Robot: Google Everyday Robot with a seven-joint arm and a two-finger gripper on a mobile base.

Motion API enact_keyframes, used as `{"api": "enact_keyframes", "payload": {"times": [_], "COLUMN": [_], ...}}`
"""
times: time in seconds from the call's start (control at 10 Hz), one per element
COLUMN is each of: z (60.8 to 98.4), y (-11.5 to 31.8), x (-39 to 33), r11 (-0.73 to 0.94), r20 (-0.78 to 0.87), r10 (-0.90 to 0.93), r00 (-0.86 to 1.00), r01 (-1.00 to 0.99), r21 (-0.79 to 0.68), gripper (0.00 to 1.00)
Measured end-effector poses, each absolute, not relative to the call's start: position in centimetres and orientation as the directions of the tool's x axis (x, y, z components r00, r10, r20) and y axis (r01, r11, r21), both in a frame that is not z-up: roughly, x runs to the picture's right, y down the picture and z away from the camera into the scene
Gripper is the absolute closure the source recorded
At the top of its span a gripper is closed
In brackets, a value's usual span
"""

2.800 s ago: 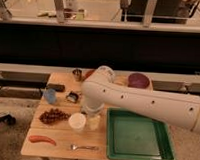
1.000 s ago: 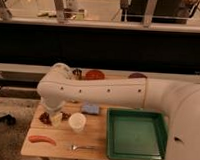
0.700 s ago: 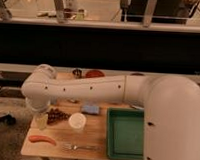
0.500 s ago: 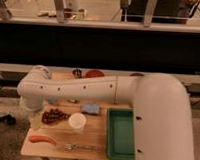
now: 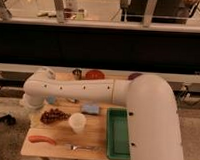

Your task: Place grapes in purple bowl

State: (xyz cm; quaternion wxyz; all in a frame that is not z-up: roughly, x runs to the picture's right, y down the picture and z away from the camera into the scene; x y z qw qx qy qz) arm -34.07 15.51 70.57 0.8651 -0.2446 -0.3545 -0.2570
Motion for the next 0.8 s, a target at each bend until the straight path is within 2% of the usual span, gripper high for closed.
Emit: {"api": "enact_keyframes", "payload": {"times": [0.8], "z": [75.8], "y": [16.6], "x": [-35.2], "r11": [0.749], "r20": [0.734], "r10": [-0.264], "r00": [0.626], "r01": [0.613], "r21": [-0.253], "gripper": [0.2]}}
